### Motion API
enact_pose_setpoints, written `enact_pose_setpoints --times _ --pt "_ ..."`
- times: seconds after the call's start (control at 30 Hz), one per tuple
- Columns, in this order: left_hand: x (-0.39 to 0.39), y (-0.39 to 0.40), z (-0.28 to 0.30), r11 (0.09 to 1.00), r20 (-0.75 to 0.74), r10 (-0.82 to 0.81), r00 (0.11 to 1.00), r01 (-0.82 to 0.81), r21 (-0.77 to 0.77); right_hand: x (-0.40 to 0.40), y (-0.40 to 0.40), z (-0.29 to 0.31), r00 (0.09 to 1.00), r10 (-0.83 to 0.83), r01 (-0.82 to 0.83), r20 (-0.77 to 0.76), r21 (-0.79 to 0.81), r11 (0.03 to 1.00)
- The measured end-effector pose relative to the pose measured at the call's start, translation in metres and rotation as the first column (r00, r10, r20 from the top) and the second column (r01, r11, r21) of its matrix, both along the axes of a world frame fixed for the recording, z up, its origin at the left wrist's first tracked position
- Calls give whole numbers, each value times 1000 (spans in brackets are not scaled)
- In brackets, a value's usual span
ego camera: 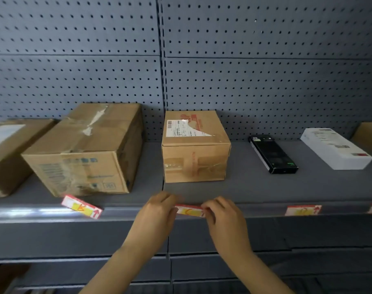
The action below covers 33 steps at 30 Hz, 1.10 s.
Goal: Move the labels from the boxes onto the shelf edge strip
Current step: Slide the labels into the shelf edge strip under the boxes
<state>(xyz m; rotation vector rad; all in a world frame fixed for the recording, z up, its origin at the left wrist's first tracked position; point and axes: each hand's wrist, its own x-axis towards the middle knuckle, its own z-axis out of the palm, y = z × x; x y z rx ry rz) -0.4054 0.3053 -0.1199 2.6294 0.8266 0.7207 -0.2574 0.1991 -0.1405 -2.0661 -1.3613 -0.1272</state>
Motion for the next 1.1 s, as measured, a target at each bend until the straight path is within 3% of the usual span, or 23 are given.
enact_pose_setpoints --times 0.1,0.3,0.83,1.1 --pt "3 3 -2 998 -1 -56 998 56 -3 2 1 3 999 -6 6 38 -14 1000" --pt "9 -6 -4 997 -46 7 999 -3 77 13 -3 4 995 40 -35 89 -57 998" --pt "15 -14 -15 994 -63 100 993 -96 59 16 -8 2 990 129 -126 57 -48 991" --pt "10 -23 -21 996 -120 84 989 -80 39 12 -11 -4 975 114 -107 188 -51 993"
